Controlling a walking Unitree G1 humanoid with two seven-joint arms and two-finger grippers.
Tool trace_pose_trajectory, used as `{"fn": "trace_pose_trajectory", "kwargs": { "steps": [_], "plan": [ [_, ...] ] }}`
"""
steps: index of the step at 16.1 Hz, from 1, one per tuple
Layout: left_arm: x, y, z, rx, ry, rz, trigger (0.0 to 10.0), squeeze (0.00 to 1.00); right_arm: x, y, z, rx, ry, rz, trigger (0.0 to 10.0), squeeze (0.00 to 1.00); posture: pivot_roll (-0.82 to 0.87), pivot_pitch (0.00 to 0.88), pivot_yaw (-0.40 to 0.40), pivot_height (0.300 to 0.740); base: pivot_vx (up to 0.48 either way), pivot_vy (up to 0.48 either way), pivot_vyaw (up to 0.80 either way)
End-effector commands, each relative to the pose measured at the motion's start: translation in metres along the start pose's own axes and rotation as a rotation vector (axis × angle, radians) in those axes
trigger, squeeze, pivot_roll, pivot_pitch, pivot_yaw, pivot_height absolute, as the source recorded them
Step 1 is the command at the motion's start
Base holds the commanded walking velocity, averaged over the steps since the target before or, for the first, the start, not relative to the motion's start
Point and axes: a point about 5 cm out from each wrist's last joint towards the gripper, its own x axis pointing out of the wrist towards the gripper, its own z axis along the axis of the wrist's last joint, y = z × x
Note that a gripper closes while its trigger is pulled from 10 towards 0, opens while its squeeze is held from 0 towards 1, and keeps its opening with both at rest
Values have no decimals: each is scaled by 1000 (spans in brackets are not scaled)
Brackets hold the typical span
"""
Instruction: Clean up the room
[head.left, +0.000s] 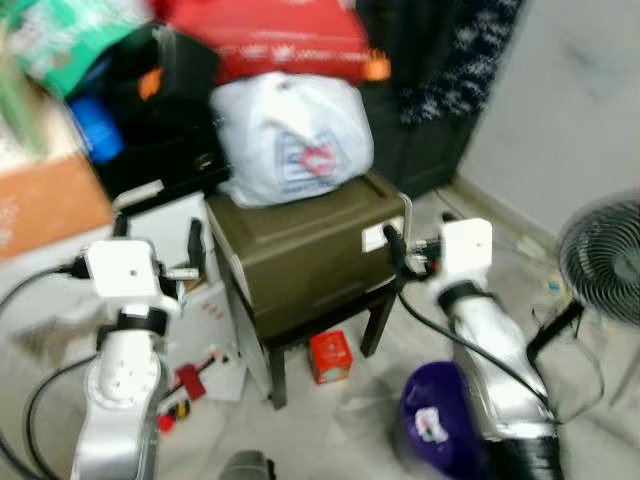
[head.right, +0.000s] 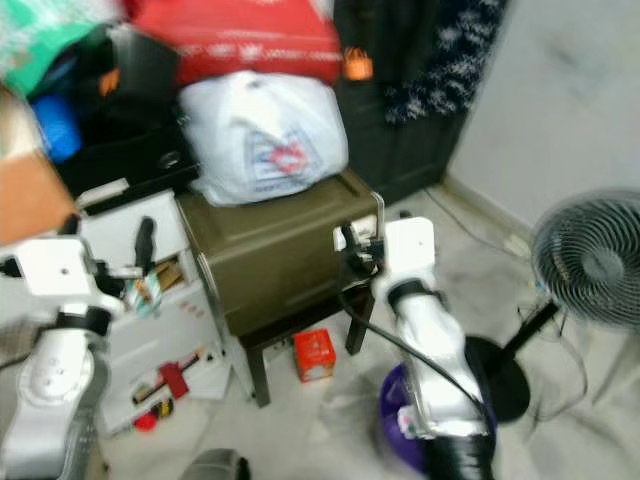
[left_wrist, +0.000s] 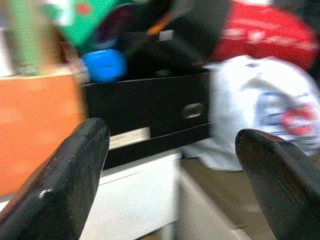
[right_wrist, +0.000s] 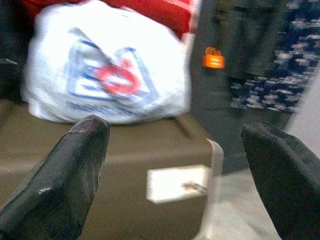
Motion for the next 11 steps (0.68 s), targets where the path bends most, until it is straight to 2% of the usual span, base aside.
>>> {"fn": "trace_pose_trajectory", "kwargs": {
  "steps": [1,3,5,6,8,11],
  "plan": [
    [4,-3,2,-3,3,2,10000,0,10,5,6,15,-24,13,10000,0,94,0,-15,740,0,0,800],
    [1,-6,3,-1,8,-2,10000,0,14,11,8,28,-26,24,10000,0,103,0,-22,740,0,0,800],
    [-5,-9,4,22,7,-36,10000,0,14,10,8,28,-25,15,10000,0,109,0,-30,740,0,0,800],
    [-10,-9,3,33,7,-61,10000,0,10,8,8,30,-21,4,10000,0,111,0,-33,740,0,0,800],
    [-21,-5,-3,20,53,-41,10000,0,-3,1,-3,34,22,-27,10000,0,109,0,-35,740,0,0,800],
    [-23,-6,-3,23,65,-35,10000,0,-12,-6,-7,40,43,-59,10000,0,99,0,-29,740,0,0,800]
  ]
}}
